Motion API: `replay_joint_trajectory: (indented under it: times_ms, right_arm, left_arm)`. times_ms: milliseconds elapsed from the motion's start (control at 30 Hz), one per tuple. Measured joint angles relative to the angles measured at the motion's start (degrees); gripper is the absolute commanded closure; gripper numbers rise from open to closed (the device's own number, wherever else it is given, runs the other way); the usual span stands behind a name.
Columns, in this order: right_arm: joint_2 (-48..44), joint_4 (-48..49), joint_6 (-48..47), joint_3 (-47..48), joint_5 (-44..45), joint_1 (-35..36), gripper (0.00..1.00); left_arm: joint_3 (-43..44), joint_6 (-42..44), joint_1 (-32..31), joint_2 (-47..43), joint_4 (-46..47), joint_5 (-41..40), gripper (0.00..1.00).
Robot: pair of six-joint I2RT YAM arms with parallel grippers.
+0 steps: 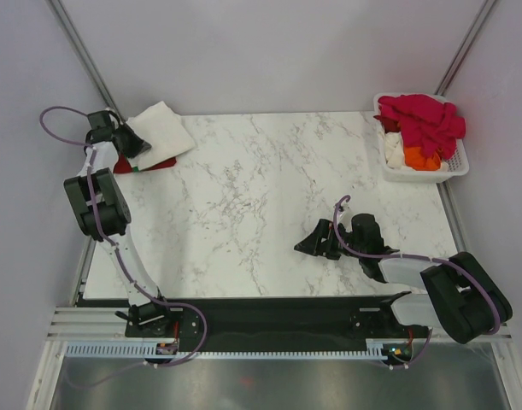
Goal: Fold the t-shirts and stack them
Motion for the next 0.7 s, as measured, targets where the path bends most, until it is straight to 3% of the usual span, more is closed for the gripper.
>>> replay_joint_trajectory:
  times_ms: [367,700]
  right_arm:
    - [0.0,0.0,0.0,0.0,0.0,0.0,0.02]
    - [0.0,0.0,0.0,0.0,0.0,0.0,0.02]
  left_arm:
    - [-4.0,-0.1,3.7,2.6,-1.6,-2.0,0.98]
    - [-5.5,-0.2,7.3,-3.2,-2.9,-4.9,0.98]
